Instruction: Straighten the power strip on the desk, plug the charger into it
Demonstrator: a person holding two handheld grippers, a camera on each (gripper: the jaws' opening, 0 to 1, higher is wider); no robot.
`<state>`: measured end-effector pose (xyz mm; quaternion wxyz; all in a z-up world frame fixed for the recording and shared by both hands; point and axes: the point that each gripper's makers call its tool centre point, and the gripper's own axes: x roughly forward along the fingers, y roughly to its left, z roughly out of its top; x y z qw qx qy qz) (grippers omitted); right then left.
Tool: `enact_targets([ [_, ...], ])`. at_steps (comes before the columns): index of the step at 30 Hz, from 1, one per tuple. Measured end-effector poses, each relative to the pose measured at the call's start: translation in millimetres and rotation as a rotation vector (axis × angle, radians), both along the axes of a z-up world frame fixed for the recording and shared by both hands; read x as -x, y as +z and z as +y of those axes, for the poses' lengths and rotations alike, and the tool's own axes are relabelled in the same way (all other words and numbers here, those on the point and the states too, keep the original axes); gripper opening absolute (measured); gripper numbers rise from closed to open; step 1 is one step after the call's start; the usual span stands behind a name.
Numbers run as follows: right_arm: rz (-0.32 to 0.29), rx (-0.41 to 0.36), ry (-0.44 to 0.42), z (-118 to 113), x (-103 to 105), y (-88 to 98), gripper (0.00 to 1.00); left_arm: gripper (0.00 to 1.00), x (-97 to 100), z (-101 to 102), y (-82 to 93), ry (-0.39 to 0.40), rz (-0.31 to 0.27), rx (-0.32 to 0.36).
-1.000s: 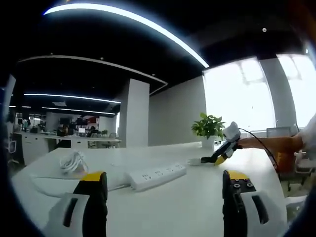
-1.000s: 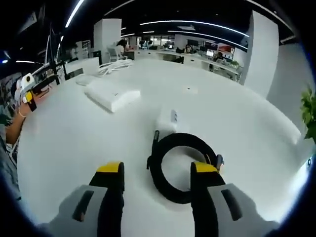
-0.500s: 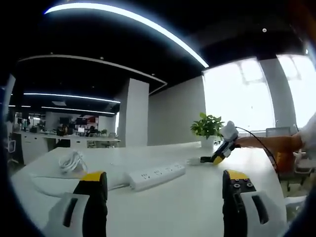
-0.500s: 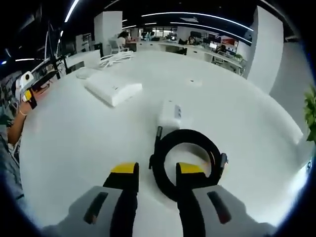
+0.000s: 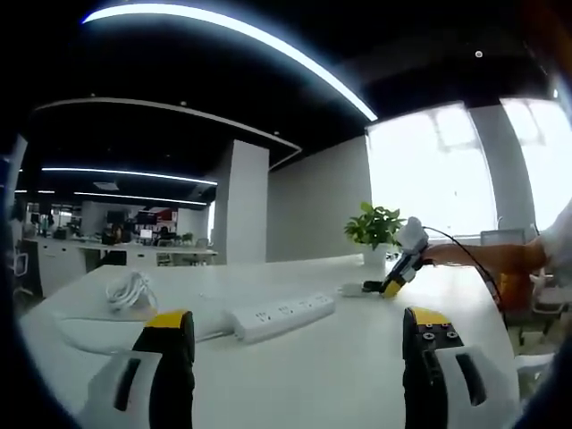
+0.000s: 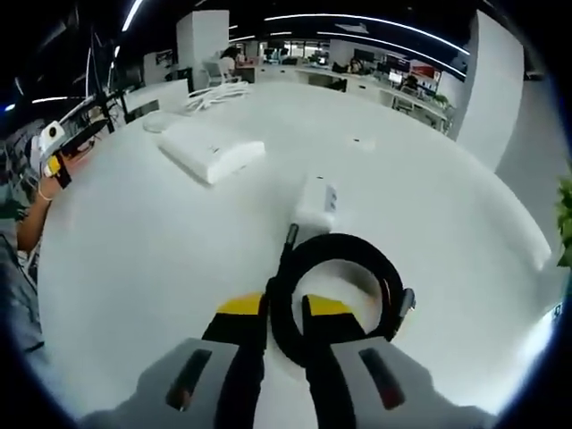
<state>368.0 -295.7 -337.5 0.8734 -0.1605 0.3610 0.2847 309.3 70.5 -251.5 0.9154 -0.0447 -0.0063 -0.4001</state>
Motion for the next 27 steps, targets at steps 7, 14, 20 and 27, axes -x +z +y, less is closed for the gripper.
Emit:
enact_targets([
  [7,0.011,0.014,0.031,3,-2,-0.1,0.09,0.99,-0.9,1,1.7,-0.001,-0.003,0.000],
  [14,0.023,-0.037,0.003,9,-1,3.8,0.07,0.99,-2.5,2,1.5,0.002,-0.001,0.002],
  [20,0.006,-0.137,-0.035,14,-3,13.5,0.07,0.99,-0.1,0,2.2,-0.005,-0.001,0.003],
  [27,-0.007,-0.304,-0.090,25,0,29.5,0.07,0.99,2.2,0,4.8,-0.004,-0.006,0.001],
])
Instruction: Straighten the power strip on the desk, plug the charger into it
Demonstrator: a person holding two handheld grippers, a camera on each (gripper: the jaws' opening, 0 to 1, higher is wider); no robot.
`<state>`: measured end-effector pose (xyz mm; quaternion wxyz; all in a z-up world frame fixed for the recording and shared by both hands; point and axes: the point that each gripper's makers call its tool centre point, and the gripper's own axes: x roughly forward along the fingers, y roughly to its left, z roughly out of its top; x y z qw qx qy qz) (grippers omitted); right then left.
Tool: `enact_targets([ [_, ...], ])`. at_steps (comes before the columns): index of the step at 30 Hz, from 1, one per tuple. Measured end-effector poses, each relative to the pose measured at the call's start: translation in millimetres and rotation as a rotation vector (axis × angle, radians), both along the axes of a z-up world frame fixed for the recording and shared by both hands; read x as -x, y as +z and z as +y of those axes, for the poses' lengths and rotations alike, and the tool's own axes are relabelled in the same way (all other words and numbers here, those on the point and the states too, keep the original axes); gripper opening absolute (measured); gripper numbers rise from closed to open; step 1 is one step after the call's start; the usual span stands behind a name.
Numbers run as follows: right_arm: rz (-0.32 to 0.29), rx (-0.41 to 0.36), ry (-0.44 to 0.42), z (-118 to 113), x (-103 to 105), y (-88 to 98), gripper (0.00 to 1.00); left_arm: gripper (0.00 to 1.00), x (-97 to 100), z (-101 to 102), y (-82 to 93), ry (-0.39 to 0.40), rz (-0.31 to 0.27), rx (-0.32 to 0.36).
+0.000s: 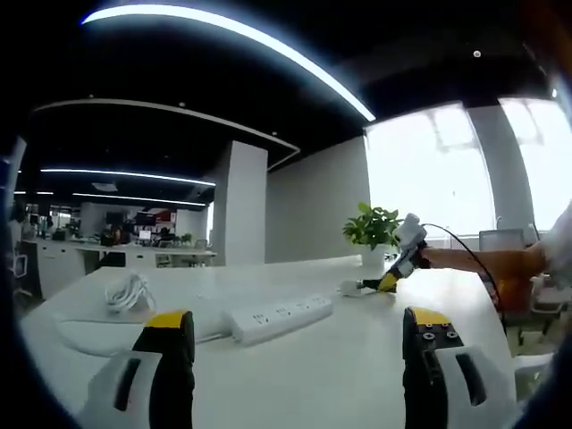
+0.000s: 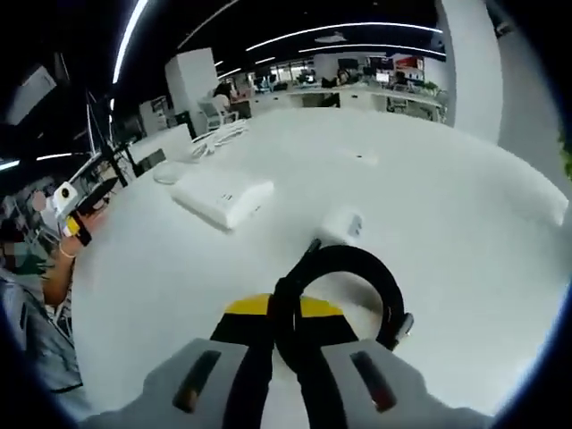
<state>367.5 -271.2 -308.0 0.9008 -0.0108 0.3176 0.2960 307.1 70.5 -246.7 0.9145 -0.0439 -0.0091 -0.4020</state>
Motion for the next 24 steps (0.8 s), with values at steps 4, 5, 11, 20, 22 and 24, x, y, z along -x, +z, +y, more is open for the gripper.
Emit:
enact_targets([
  [4,-0.011,-0.096,-0.017,6,-1,9.5,0.06,0.99,0.5,0,1.0,0.000,-0.002,0.001],
  [5,-0.015,-0.129,-0.019,8,-1,13.5,0.06,0.99,0.5,0,0.8,0.000,-0.001,-0.001],
  [11,-0.048,-0.269,-0.034,37,21,33.9,0.06,0.99,1.4,-2,3.1,-0.002,-0.004,0.002],
  [20,-0.066,-0.323,-0.030,69,37,49.9,0.06,0.99,2.6,-4,6.3,-0.006,-0.010,0.004],
  [22,-0.071,-0.332,-0.031,75,40,52.9,0.06,0.99,3.2,-5,7.2,-0.009,-0.012,0.002],
  [24,-0.074,-0.346,-0.029,73,34,56.0,0.06,0.99,3.5,-6,8.3,-0.010,-0.014,0.000],
])
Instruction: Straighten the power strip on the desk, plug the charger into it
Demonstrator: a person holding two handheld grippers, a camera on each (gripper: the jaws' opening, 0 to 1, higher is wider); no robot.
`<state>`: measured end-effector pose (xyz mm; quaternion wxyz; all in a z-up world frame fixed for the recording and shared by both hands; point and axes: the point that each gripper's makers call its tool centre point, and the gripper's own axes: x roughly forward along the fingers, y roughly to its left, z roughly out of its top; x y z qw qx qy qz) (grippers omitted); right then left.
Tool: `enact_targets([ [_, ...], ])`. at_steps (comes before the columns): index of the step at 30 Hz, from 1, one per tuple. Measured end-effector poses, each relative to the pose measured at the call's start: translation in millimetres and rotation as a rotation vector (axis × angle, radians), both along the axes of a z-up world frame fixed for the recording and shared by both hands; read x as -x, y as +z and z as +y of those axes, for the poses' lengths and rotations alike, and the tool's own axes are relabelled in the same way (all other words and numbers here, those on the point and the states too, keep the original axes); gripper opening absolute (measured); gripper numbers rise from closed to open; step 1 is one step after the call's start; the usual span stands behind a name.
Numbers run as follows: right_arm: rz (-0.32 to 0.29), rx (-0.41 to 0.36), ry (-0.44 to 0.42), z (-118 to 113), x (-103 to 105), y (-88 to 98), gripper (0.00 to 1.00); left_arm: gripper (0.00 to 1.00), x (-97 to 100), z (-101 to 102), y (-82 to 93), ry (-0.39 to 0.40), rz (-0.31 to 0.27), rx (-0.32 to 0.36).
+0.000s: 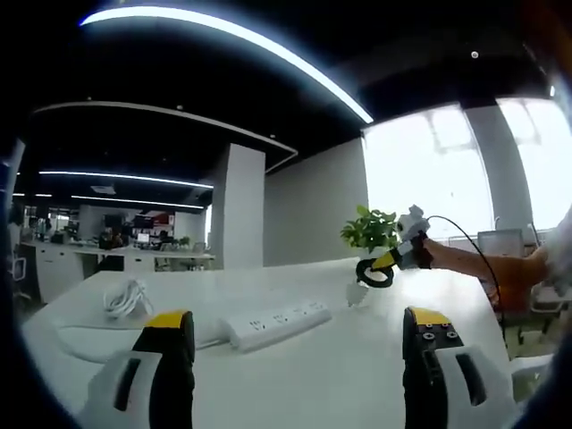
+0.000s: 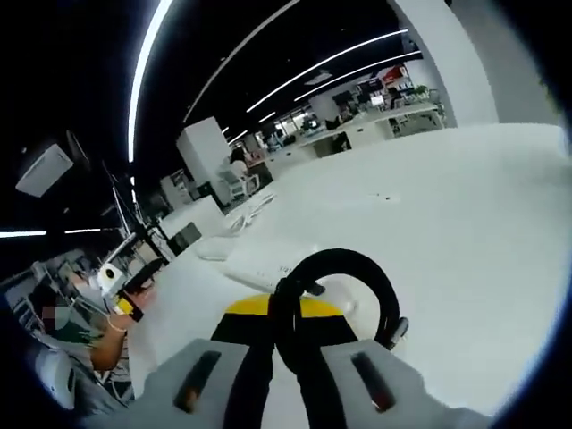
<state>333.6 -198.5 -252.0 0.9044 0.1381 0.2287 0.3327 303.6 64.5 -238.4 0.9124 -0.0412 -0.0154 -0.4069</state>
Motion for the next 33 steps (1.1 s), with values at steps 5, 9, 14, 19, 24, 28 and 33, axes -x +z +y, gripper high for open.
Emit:
enact_targets([
  [5,-0.018,-0.013,0.007,5,-4,10.4,0.06,0.99,0.2,-2,3.8,-0.002,-0.008,-0.001],
  [9,-0.036,-0.015,0.017,7,-11,20.5,0.06,0.99,-1.1,-3,6.2,-0.001,-0.012,0.000],
  [14,-0.049,-0.014,0.027,7,-23,30.0,0.06,0.99,-2.8,-5,7.0,-0.003,-0.012,0.001],
  [19,-0.059,-0.019,0.033,8,-33,38.2,0.06,0.99,-4.6,-8,6.8,-0.007,-0.012,0.000],
  [24,-0.078,-0.026,0.035,15,-36,46.1,0.06,0.99,-8.1,-11,5.9,-0.009,-0.008,-0.007],
  [28,-0.098,-0.030,0.034,21,-37,53.2,0.06,0.99,-10.8,-15,2.6,-0.011,-0.005,-0.019],
  [33,-0.119,-0.038,0.036,27,-39,61.4,0.06,0.99,-14.7,-18,1.8,-0.008,-0.008,-0.018],
])
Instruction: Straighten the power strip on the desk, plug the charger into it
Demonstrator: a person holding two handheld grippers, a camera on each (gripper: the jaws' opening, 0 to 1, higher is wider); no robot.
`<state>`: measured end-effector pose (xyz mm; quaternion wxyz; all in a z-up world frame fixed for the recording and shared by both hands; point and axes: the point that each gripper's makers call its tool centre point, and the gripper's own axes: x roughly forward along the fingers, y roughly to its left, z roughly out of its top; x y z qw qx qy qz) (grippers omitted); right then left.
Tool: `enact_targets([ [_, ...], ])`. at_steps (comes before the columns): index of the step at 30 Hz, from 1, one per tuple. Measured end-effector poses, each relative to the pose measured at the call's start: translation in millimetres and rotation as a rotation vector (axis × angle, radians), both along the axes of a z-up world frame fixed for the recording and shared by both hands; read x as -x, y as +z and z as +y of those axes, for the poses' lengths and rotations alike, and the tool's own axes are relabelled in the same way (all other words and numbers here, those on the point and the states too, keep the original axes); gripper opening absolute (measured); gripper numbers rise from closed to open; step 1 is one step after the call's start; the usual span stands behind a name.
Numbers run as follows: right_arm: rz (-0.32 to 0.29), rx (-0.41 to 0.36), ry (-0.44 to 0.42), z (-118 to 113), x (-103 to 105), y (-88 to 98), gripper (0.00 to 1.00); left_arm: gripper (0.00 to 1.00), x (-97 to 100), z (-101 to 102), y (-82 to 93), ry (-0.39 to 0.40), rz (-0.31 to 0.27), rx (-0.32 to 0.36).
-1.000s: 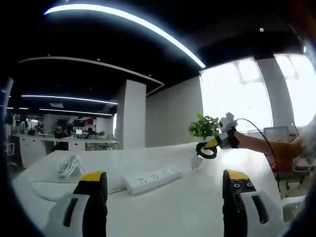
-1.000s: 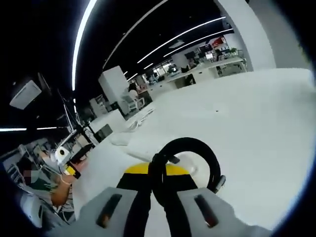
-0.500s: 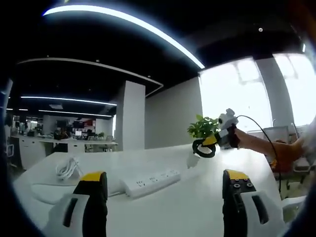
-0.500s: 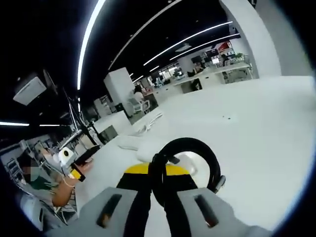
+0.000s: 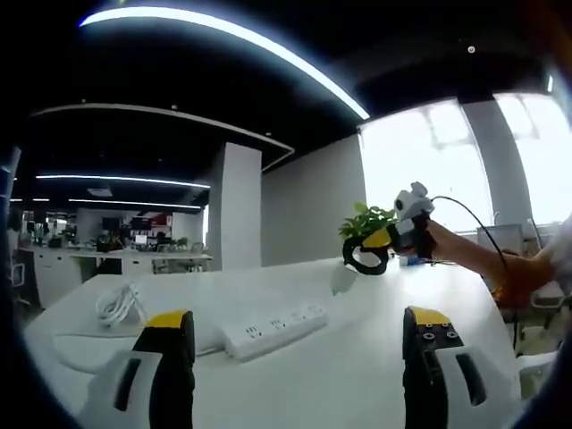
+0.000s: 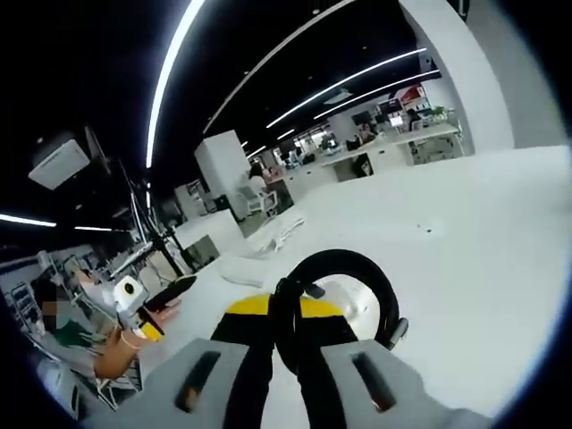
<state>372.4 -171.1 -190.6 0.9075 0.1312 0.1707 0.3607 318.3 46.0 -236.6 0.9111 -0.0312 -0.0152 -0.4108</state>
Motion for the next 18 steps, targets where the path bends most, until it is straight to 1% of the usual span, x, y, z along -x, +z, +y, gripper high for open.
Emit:
enact_targets([
  [2,-0.010,0.000,-0.001,6,2,1.1,0.06,0.99,-3.2,-1,0.7,0.007,-0.012,0.001],
  [8,-0.007,-0.013,0.000,14,2,-0.4,0.07,0.99,-13.9,-5,2.6,0.028,-0.049,-0.023],
  [14,-0.002,-0.017,0.000,18,3,-4.3,0.07,0.99,-18.5,-13,-1.2,0.018,-0.057,-0.052],
  [18,0.002,-0.018,0.002,19,3,-5.7,0.07,0.99,-22.2,-19,-1.9,0.015,-0.065,-0.058],
])
